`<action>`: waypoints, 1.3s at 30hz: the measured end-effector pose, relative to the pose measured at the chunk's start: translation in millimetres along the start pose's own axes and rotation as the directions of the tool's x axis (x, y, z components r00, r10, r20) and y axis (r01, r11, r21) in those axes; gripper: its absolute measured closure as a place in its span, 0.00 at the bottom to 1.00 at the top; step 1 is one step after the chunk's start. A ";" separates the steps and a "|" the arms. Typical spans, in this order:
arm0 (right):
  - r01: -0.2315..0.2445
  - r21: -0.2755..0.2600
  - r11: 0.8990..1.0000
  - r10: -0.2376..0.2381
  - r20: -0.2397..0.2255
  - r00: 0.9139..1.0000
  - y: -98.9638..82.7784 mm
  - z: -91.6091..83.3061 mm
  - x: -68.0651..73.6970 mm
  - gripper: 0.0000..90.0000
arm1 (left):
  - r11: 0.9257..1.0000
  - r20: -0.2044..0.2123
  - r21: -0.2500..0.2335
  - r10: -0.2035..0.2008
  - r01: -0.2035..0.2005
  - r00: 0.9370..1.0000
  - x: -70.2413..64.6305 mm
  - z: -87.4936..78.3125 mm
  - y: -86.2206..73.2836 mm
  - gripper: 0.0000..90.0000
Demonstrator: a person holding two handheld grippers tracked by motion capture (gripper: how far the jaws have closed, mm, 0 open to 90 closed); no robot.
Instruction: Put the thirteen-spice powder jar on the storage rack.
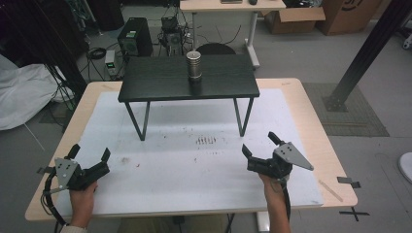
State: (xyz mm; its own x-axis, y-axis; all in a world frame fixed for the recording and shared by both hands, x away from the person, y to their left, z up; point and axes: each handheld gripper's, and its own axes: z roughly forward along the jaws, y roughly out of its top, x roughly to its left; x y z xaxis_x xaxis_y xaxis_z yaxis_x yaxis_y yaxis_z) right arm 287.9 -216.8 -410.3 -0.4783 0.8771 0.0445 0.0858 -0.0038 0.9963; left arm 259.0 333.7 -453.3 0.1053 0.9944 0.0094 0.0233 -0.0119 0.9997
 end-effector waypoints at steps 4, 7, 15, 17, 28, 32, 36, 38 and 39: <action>-0.005 -0.001 1.000 0.005 0.020 1.000 -12.4 -1.1 -0.3 0.00 | 1.000 0.000 0.000 0.001 -0.001 1.000 -0.1 0.0 0.0 0.01; 0.000 -0.018 1.000 0.000 0.036 0.999 -16.2 -3.0 -0.3 0.00 | 1.000 0.000 0.000 0.001 -0.001 1.000 -0.1 0.0 0.0 0.01; 0.005 -0.056 0.998 -0.001 0.071 0.997 -29.6 -7.0 0.1 0.00 | 1.000 -0.001 -0.002 0.001 -0.001 1.000 -0.2 -0.3 -0.1 0.01; 0.014 -0.057 0.998 -0.009 0.083 0.996 -32.3 -7.3 1.4 0.00 | 1.000 -0.001 -0.002 0.001 -0.001 1.000 -0.2 -0.3 -0.1 0.01; 0.027 -0.076 0.997 -0.019 0.110 0.994 -44.2 -6.3 6.7 0.00 | 1.000 -0.001 -0.003 0.002 -0.002 1.000 -0.2 -0.4 -0.1 0.01; 0.045 -0.088 0.995 -0.036 0.110 0.993 -44.9 -7.3 8.3 0.00 | 1.000 -0.001 -0.004 0.001 -0.001 1.000 -0.2 -0.5 -0.2 0.01; 0.037 -0.088 0.995 -0.028 0.100 0.995 -45.1 -7.5 7.5 0.00 | 1.000 -0.001 -0.003 0.002 -0.002 1.000 -0.2 -0.4 -0.2 0.01; 0.038 -0.089 0.995 -0.029 0.098 0.995 -45.1 -7.7 7.6 0.00 | 1.000 -0.001 -0.003 0.001 -0.001 1.000 -0.2 -0.5 -0.2 0.01; 0.042 -0.088 0.995 -0.033 0.098 0.995 -45.1 -7.5 7.7 0.00 | 1.000 -0.002 -0.003 0.001 -0.001 1.000 -0.2 -0.5 -0.2 0.01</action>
